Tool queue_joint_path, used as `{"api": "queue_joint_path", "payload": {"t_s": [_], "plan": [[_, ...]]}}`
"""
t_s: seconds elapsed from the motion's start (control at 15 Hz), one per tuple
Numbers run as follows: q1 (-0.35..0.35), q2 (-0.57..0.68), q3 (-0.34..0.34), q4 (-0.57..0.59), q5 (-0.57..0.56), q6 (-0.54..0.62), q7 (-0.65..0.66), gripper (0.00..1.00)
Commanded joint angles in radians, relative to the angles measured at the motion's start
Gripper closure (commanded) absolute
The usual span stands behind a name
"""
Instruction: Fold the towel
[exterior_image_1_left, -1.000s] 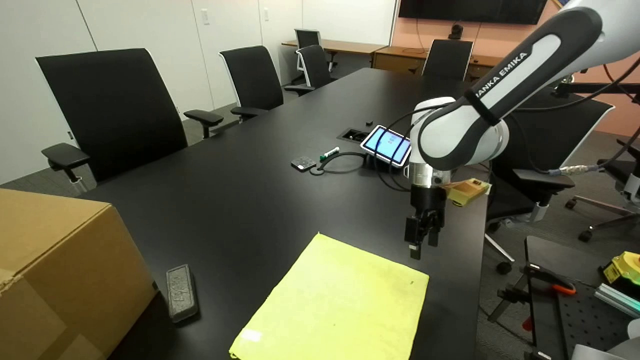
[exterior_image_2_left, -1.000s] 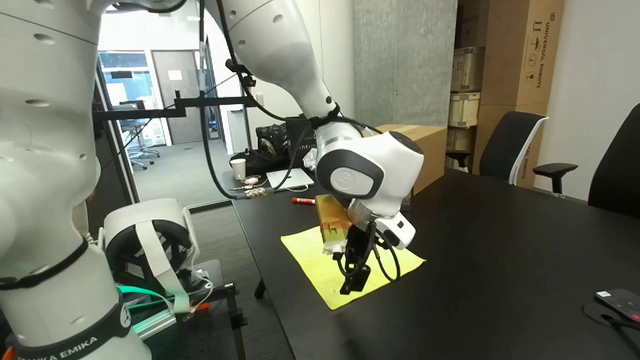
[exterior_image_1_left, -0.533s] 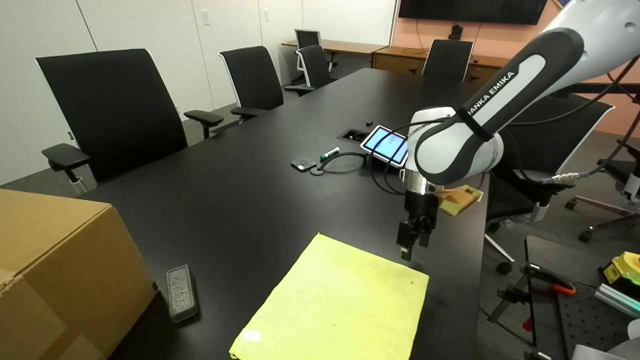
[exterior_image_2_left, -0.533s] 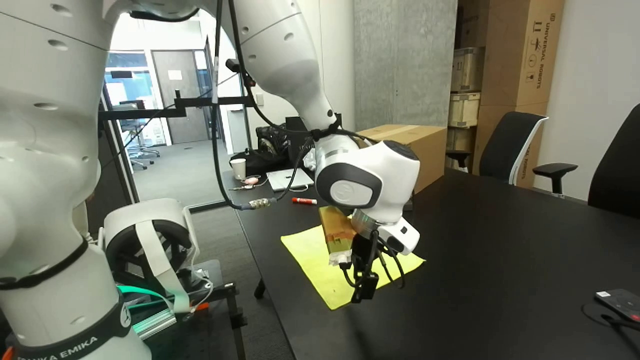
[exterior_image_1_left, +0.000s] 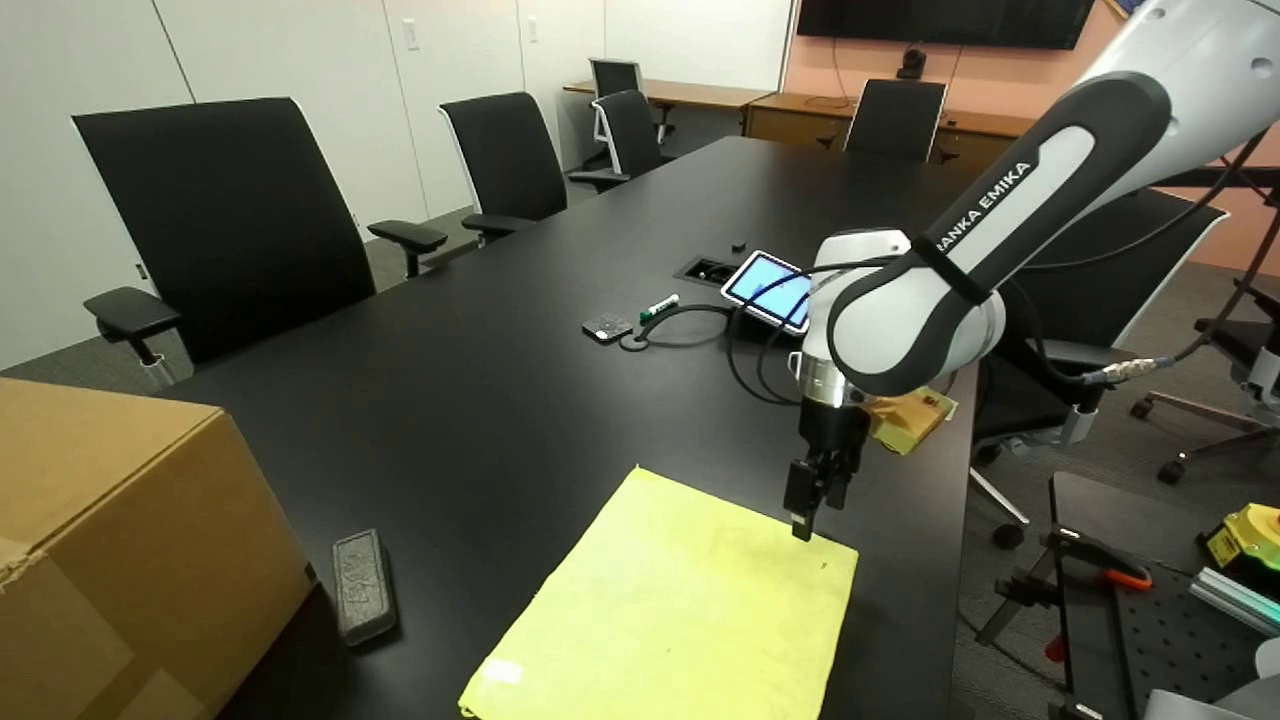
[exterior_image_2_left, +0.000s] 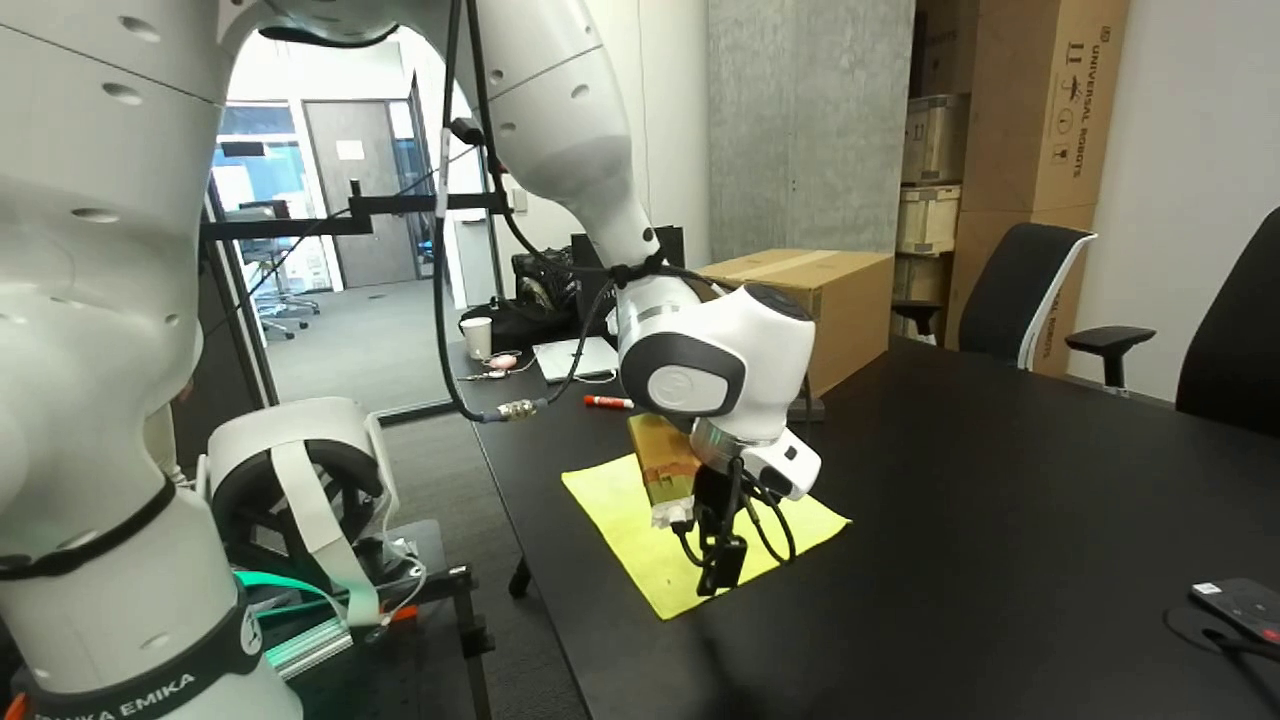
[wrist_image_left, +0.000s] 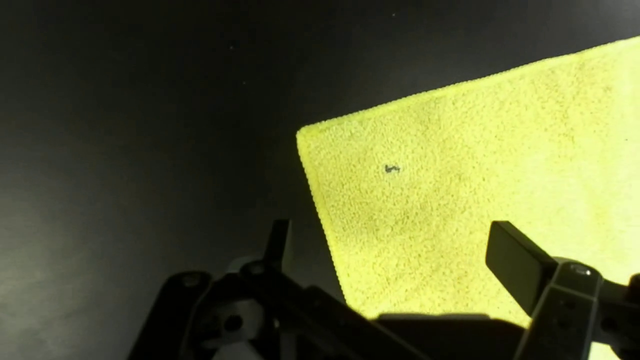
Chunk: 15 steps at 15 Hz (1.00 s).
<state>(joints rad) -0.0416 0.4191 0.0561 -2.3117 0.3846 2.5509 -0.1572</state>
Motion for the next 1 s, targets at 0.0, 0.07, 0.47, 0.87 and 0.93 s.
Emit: {"api": "queue_joint_path", "payload": {"t_s": [0.0, 0.07, 0.47, 0.87, 0.93], "plan": [[-0.019, 0.02, 0.03, -0.002, 0.002, 0.044, 0.002, 0.0], [-0.019, 0.031, 0.03, 0.0, 0.003, 0.049, 0.009, 0.0], [-0.02, 0.115, 0.028, 0.01, -0.01, 0.099, 0.041, 0.0], [-0.056, 0.113, 0.073, -0.002, 0.002, 0.123, 0.008, 0.0], [-0.059, 0.106, 0.08, -0.002, -0.002, 0.116, 0.005, 0.0]]}}
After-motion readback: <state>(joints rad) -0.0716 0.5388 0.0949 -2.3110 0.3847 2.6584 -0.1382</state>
